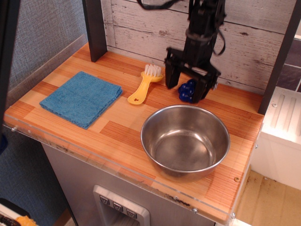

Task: Place blue fruit into pot.

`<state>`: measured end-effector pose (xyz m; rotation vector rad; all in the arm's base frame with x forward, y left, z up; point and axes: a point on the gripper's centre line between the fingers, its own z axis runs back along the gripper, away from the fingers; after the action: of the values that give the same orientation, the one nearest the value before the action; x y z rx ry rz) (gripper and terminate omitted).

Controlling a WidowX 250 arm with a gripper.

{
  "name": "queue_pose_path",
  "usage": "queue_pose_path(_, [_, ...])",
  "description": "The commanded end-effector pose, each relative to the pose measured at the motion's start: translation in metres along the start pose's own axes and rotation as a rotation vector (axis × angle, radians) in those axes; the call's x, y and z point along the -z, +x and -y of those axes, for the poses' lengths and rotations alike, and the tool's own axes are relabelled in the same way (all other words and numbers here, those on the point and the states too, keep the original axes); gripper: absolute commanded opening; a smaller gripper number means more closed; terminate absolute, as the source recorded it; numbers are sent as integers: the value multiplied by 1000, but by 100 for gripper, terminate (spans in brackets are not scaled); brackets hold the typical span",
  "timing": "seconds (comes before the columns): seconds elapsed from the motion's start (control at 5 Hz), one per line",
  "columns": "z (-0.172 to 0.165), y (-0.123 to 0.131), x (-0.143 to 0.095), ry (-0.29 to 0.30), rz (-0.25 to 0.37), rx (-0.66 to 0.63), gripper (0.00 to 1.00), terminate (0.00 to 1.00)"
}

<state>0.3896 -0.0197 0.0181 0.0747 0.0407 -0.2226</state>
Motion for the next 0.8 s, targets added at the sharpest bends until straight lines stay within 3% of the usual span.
queue_pose_path(0.0, [15,5,-9,-69,227,61,100,0])
queue_pose_path(0.2, [19,6,-10,-62,242,84,0,0])
queue_pose_path(0.6, [19,7,-36,-68,279,102,0,0])
